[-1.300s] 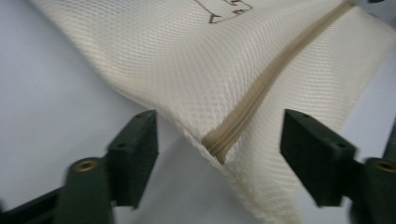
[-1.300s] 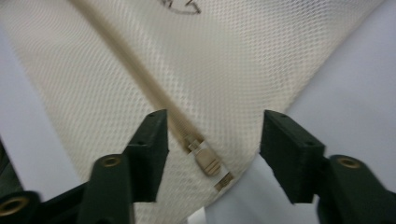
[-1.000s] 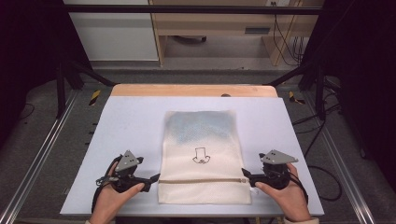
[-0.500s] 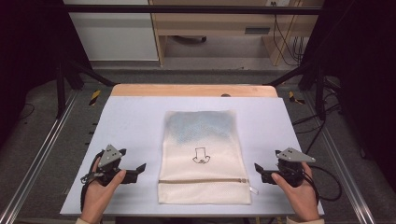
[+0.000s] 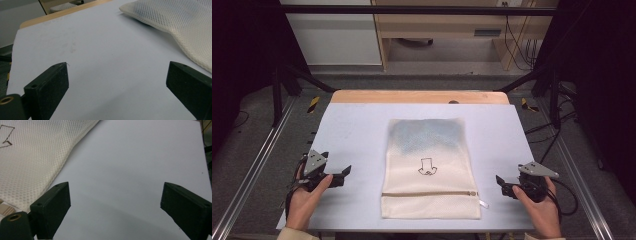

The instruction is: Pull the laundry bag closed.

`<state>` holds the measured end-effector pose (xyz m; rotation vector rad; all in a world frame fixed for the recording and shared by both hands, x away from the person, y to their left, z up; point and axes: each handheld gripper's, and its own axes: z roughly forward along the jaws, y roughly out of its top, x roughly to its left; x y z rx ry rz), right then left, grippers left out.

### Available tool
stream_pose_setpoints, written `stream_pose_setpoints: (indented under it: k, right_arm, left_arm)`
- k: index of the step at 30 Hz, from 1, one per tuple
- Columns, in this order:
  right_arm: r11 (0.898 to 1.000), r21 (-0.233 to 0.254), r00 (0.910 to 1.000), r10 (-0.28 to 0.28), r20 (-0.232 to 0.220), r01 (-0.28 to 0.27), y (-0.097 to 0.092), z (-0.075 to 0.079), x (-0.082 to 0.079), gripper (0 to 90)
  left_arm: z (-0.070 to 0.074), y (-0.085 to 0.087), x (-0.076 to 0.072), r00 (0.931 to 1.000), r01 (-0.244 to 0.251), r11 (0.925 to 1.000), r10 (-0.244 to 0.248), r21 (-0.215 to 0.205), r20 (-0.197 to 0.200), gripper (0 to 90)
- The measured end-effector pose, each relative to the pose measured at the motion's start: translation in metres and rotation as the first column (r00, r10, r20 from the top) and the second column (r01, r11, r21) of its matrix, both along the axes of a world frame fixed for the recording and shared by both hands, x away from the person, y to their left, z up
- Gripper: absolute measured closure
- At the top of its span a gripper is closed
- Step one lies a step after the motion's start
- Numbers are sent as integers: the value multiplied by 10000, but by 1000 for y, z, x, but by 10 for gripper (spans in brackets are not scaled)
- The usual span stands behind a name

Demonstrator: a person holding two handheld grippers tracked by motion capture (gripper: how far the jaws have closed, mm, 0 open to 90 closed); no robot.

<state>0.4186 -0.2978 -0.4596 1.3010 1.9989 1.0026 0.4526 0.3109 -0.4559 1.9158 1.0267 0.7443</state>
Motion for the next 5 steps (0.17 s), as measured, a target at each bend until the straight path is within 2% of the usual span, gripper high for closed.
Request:
stream_pose_setpoints:
  k: [2,5]
  right_arm:
    - [10000,-20,9999,2,-106,-2,1,-1,0,81]
    - [9998,121,9999,-126,-20,127,2,0,1,67]
  left_arm:
    - [-3,-5,4,9998,144,9997,-141,211,-138,42]
    - [-7,-10,9,9994,271,9977,-256,620,-253,43]
